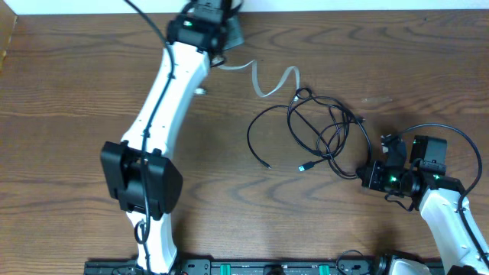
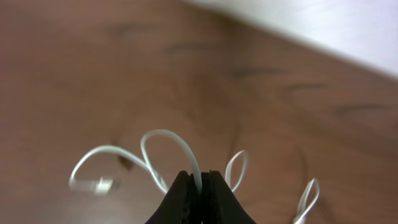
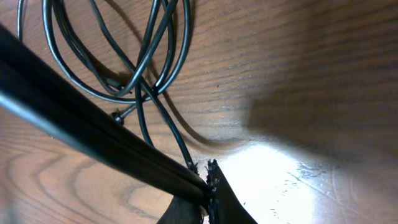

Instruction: Untangle cables

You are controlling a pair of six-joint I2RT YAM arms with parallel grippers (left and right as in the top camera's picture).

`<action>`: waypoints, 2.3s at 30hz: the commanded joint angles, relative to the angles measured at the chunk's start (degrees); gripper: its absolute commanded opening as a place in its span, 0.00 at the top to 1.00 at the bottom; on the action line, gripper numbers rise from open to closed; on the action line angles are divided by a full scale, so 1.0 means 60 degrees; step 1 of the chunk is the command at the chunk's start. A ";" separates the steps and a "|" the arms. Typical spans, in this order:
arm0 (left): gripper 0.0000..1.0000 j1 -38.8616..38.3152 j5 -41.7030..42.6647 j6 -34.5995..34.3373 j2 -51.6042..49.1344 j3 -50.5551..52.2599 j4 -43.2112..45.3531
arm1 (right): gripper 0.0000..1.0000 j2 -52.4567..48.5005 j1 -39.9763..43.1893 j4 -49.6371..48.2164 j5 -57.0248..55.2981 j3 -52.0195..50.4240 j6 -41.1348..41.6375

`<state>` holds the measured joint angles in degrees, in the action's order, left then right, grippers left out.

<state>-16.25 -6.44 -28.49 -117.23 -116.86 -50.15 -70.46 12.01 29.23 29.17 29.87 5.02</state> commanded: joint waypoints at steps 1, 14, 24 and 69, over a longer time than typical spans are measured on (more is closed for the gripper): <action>0.92 0.0477 -0.0295 0.0135 0.0197 -0.0084 -0.0962 | 0.99 -0.0011 -0.0073 -0.0171 -0.0186 -0.0025 -0.0168; 0.65 0.0892 -0.0295 0.0135 0.0197 -0.0080 -0.4688 | 0.98 0.0222 -0.0033 -0.0317 -0.0240 0.0528 -0.0171; 0.20 0.0896 -0.0295 0.0138 0.0197 -0.0080 -0.5213 | 0.78 0.1209 0.0051 0.1861 -0.1071 0.2361 -0.0171; 0.14 0.0892 -0.0259 0.0135 0.0856 -0.0080 -0.5348 | 0.35 -0.3373 -0.5952 -0.5013 -0.6288 0.3005 0.7949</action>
<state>-11.00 -7.66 -28.21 -112.51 -116.88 -81.95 -87.83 -22.61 0.21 4.08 47.29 43.13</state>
